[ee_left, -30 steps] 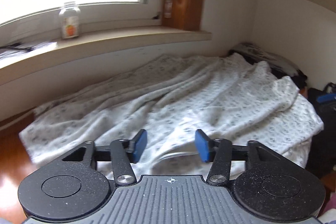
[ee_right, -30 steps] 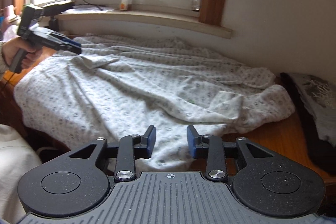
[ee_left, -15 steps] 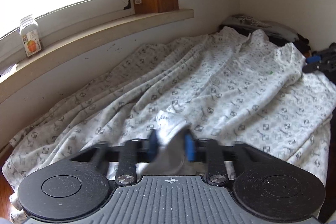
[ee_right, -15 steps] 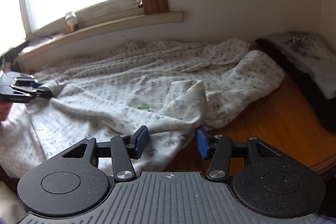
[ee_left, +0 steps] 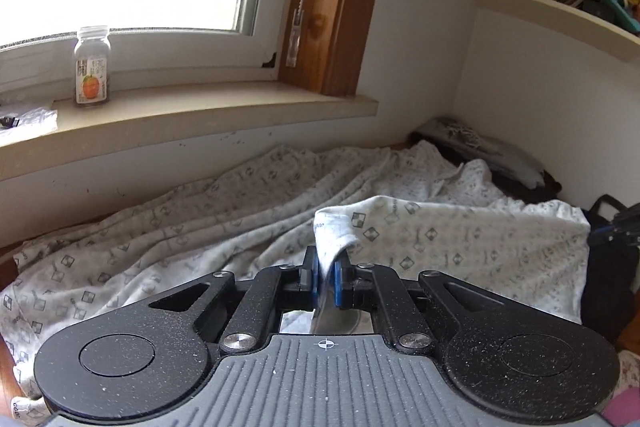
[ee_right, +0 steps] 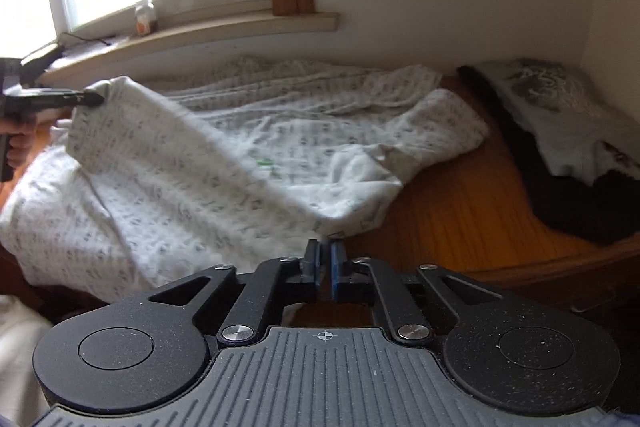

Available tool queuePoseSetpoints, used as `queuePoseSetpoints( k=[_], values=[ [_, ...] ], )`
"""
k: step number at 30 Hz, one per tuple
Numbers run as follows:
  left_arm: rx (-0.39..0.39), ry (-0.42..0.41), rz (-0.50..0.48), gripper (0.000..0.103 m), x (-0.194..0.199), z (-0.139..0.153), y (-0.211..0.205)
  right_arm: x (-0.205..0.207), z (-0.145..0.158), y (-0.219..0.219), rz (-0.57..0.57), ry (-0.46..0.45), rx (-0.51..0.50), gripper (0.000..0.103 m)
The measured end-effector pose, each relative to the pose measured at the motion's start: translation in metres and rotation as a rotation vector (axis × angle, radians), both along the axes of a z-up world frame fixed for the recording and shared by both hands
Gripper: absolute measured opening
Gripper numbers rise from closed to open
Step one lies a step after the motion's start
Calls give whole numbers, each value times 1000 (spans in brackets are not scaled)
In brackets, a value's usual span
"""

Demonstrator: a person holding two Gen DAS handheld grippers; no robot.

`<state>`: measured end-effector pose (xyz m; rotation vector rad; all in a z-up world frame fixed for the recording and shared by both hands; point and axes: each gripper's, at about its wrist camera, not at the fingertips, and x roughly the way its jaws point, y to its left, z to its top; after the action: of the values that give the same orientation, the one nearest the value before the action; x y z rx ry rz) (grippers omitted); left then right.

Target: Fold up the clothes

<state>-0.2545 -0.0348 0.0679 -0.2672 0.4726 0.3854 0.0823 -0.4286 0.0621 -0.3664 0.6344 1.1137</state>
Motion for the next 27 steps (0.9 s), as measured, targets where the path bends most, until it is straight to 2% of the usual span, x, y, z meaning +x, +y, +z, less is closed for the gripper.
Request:
queuePoseSetpoints(
  k=[2,4,9,11,12,15,16,18,19,24,27],
  values=[
    [-17,34,2,8,3,-10,4,7,1,-1,-40,2,18,34],
    [-31,60,1,8,5,-21,7,17,2,3,-72,17,60,48],
    [-35,105,6,9,10,-37,8,41,-3,33,-113,87,137,51],
    [-35,115,8,12,11,-39,8,42,-10,51,-90,102,109,52],
    [-37,118,8,18,11,-40,8,42,-14,60,-76,108,91,52],
    [-35,129,1,20,12,-43,8,40,-21,81,-56,94,27,51],
    [-34,130,-2,20,12,-44,8,41,-23,84,-54,91,9,50],
    [-40,123,-22,8,13,-41,8,46,-23,85,-55,88,-22,22],
    [-52,114,-36,8,12,-39,7,49,-21,80,-65,88,-30,7],
    [-140,-16,-129,7,6,0,-7,58,2,41,-130,57,-57,6],
    [-191,-100,-181,7,7,27,-18,59,-4,29,-161,37,-91,10]
  ],
)
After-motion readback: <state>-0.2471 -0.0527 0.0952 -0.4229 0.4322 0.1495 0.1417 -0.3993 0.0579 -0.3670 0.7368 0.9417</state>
